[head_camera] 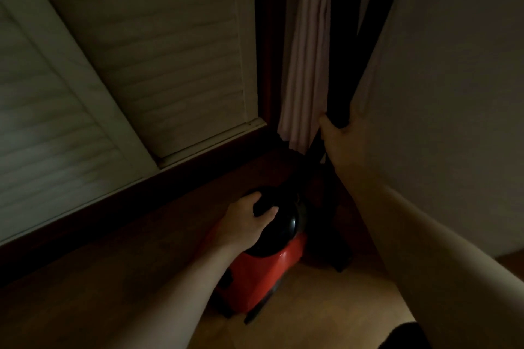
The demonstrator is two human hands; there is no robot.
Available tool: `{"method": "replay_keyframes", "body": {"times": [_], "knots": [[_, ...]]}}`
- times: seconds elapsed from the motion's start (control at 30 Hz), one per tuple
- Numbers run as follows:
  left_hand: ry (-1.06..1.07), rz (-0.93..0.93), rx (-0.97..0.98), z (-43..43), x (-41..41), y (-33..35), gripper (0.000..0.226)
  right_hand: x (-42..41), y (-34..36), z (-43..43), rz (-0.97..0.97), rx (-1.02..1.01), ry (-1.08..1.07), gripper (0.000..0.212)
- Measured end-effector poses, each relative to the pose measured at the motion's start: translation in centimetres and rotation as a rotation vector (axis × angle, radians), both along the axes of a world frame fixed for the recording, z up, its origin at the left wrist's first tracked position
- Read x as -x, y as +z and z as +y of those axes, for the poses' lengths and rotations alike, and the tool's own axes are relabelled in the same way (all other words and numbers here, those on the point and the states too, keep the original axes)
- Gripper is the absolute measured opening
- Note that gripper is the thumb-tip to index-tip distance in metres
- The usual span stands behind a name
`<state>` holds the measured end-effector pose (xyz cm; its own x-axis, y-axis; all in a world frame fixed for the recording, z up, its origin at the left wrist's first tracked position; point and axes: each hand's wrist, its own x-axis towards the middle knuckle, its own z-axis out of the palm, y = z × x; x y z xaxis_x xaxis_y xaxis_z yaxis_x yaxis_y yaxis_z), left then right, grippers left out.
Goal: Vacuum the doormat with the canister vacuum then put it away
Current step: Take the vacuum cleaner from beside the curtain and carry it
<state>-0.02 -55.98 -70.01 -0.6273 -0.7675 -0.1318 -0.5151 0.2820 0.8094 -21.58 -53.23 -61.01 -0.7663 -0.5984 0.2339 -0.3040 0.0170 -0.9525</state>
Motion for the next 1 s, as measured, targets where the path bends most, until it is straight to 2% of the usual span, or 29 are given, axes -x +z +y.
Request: {"method": "replay_keyframes", "body": {"times": [0.03, 0.13, 0.23, 0.43, 0.57, 0.63, 0.8, 0.93, 1.0], "knots": [[0.003, 0.013, 0.005, -0.3, -0.3, 0.4, 0.018, -0.4, 0.4, -0.1, -0.01, 0.013, -0.003, 0.014], [0.006, 0.021, 0.008, -1.1, -1.1, 2.1, 0.015, -1.0, 1.1, 0.1, -0.025, 0.047, 0.025, 0.014], [0.029, 0.024, -0.006, -2.1, -1.9, 3.9, 0.023, -1.4, 2.0, 0.4, -0.054, 0.073, 0.064, 0.006], [0.074, -0.017, -0.012, -2.0, -3.3, 11.9, 0.025, -1.8, 9.1, 1.2, -0.091, 0.056, 0.037, 0.008], [0.144, -0.047, -0.007, -1.7, -5.2, 21.0, 0.033, -3.2, 18.5, 0.9, -0.139, -0.047, 0.035, 0.021], [0.152, -0.041, -0.021, -1.5, -6.0, 26.6, 0.032, -4.3, 23.8, 1.2, -0.142, -0.032, 0.049, 0.03], [0.107, -0.05, -0.047, 0.2, -7.4, 42.1, 0.033, -6.4, 36.7, 1.8, -0.205, -0.05, 0.103, 0.025], [0.093, -0.054, -0.001, 1.6, -9.1, 53.7, 0.023, -8.7, 47.7, 3.0, -0.233, -0.066, 0.122, 0.017], [0.1, -0.035, 0.001, 2.1, -10.2, 59.3, 0.028, -9.8, 52.3, 3.7, -0.22, -0.072, 0.11, 0.022]]}}
